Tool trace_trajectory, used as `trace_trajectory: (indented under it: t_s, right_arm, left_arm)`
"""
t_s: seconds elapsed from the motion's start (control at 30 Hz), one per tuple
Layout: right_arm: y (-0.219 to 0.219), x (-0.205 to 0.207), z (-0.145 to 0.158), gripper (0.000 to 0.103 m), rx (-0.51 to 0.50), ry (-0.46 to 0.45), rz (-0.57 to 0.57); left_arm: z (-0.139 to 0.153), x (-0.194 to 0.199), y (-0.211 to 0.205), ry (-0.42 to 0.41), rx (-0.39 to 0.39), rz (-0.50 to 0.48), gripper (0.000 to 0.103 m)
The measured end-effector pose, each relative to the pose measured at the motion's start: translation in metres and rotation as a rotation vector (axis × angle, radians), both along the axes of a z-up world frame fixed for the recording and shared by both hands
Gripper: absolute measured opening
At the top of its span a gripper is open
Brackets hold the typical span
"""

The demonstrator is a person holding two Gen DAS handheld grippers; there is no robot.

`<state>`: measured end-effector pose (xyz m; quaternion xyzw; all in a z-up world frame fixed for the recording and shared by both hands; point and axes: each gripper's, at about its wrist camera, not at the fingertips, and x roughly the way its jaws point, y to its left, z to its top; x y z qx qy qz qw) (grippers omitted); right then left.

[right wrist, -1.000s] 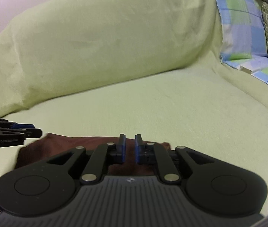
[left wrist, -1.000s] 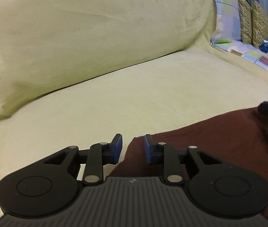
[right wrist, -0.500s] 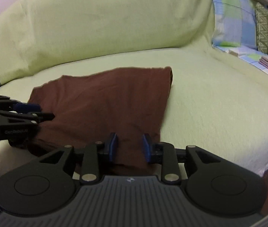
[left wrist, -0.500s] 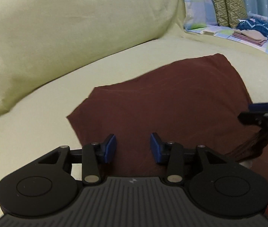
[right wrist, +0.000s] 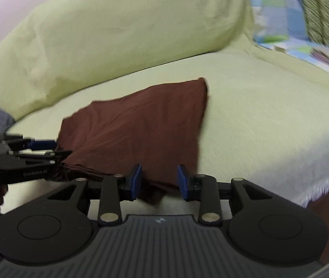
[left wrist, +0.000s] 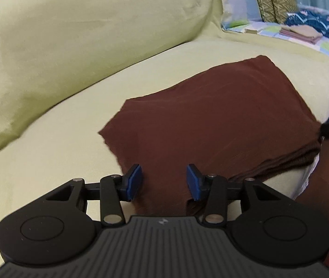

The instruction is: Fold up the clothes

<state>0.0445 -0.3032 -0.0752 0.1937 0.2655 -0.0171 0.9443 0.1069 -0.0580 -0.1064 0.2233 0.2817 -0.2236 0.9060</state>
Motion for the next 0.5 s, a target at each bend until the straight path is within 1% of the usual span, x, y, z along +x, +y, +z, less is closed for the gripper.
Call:
trace_trajectory:
  t_s: [0.03,0.07,0.1,0.17,0.23,0.33,0.4,0.43,0.5]
  right_arm:
    - [-0.007,-0.005,-0.001,0.037,0.047,0.000,-0.027]
    - [-0.016,-0.008,-0.004,0.045,0.112,0.003,-0.058]
    - [-0.027,-0.009,-0.010,0.051,0.194,0.010,-0.096]
    - [-0.054,-0.002,-0.030,0.053,0.452,0.026,-0.154]
    - [-0.067,0.004,-0.049,0.053,0.619,0.057,-0.197]
    - [-0.072,0.006,-0.071,0.054,0.815,0.073,-0.232]
    - [-0.071,0.007,-0.077,0.053,0.893,0.069,-0.227]
    - [-0.070,0.007,-0.079,0.050,0.917,0.060,-0.224]
    - [-0.066,0.006,-0.079,0.012,0.934,0.026,-0.220]
  left_arm:
    - [-0.001,0.000,0.000,0.002,0.004,0.000,0.050]
    - [-0.001,0.001,0.000,0.006,0.007,0.000,0.051]
    - [-0.002,0.001,0.000,0.011,0.010,0.001,0.051]
    - [-0.005,0.003,0.002,0.030,0.004,0.015,0.051]
    - [-0.007,0.008,0.003,0.046,-0.008,0.028,0.051]
    - [-0.009,0.014,0.004,0.059,-0.021,0.035,0.052]
    - [-0.010,0.016,0.004,0.054,-0.021,0.034,0.055]
    - [-0.011,0.016,0.005,0.049,-0.017,0.028,0.055]
    - [-0.011,0.017,0.006,0.046,-0.008,0.015,0.055]
